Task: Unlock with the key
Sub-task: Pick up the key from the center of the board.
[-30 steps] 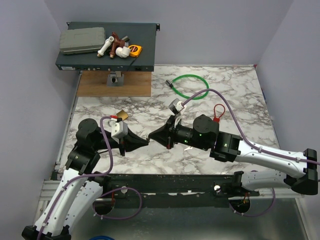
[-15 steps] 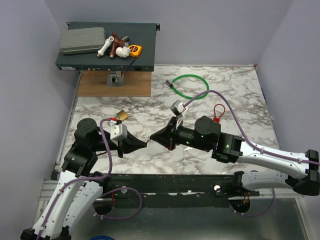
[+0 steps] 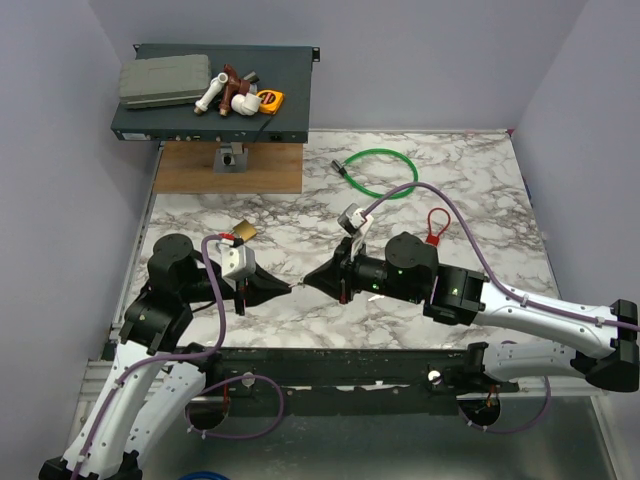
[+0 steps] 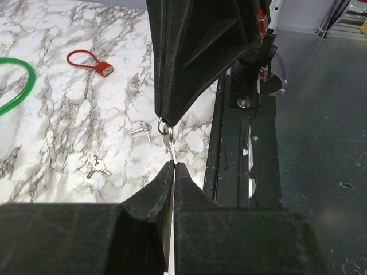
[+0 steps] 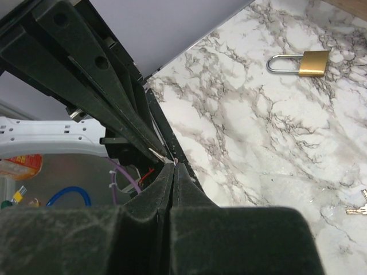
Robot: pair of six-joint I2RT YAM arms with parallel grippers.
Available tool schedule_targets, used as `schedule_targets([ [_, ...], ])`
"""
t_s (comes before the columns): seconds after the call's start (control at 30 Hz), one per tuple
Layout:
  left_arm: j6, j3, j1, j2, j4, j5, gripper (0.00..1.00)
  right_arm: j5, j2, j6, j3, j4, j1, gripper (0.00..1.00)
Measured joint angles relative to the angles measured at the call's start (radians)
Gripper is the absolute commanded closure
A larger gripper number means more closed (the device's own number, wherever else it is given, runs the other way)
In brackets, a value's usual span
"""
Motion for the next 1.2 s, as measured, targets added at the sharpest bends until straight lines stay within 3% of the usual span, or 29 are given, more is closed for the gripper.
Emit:
schedule_targets([
  [0.6, 0.058, 0.000, 0.000, 0.023, -0.011, -0.011, 1.00, -0.071, 0.023, 0.035, 0.000, -0.010, -0.006, 0.99],
  [0.77, 0.063, 0.000, 0.000, 0.023, -0.012, -0.011, 1.00, -0.074, 0.020, 0.039, 0.000, -0.009, -0.006, 0.84],
  [0.93, 0.066, 0.000, 0.000, 0.024, -0.023, -0.010, 1.00, -0.058, -0.019, 0.016, 0.001, -0.010, -0.006, 0.56],
  [1.2, 0.095, 0.031, 0.000, 0.041, -0.074, 0.001, 1.00, -0.051, -0.045, -0.034, 0.001, 0.021, -0.006, 0.53],
])
